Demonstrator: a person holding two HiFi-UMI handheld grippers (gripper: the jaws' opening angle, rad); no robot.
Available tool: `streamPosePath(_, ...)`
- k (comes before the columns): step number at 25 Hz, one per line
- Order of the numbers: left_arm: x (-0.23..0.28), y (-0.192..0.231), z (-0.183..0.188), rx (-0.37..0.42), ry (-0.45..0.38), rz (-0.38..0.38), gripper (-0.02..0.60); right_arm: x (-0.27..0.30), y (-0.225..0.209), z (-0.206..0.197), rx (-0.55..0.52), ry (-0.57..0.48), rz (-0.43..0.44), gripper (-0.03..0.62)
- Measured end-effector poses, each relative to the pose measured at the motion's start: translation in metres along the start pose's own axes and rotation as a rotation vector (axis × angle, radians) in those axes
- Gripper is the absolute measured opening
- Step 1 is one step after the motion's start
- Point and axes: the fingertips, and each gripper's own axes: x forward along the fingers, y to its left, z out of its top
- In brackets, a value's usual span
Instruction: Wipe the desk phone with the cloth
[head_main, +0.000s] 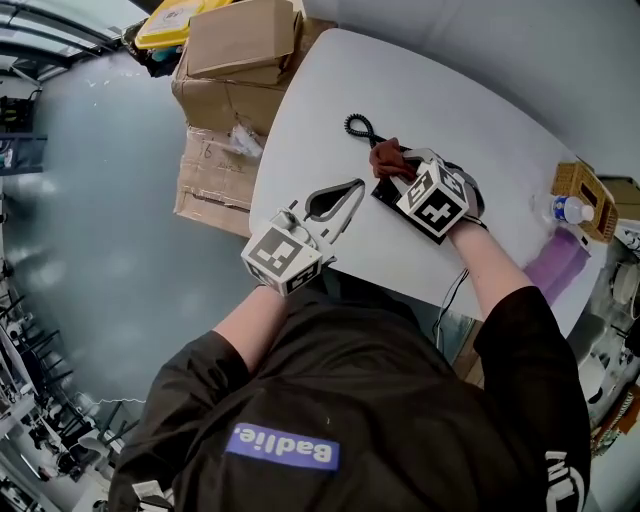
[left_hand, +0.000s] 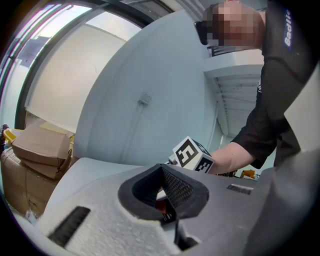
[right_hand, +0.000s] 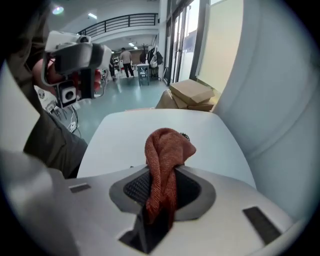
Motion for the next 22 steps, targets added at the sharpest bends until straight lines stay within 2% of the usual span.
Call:
streamPosePath(4,0.002,0.005,-0.008,-0.010,0.011,-0.006,0.009,0.022,-0.007,-0.011,-0.052,0.106,0.004,0.110)
streamPosePath(8,-0.003,0.007,-0.012,-0.021,0.016,-0.007,0.009,0.030,0.010,-0.013,-0.103,0.168,0.039,0.110)
streamPosePath(12,-0.009,0.008,-0.013,-0.022,0.017,-0.009,0.009,0.031,0.040,-0.016,-0.152,0.189,0.086,0.110)
streamPosePath(17,-0.012,0.006,-0.012,-0.028,0.018,-0.014,0.009,0.024,0.070,-0.017,-0.161,0.184,0.148,0.110)
streamPosePath(22,-0.007,-0.004,-0.013,-0.021,0.030,-0.039,0.009,0.017,0.062,-0.029,-0.175,0.197,0.130,0.110)
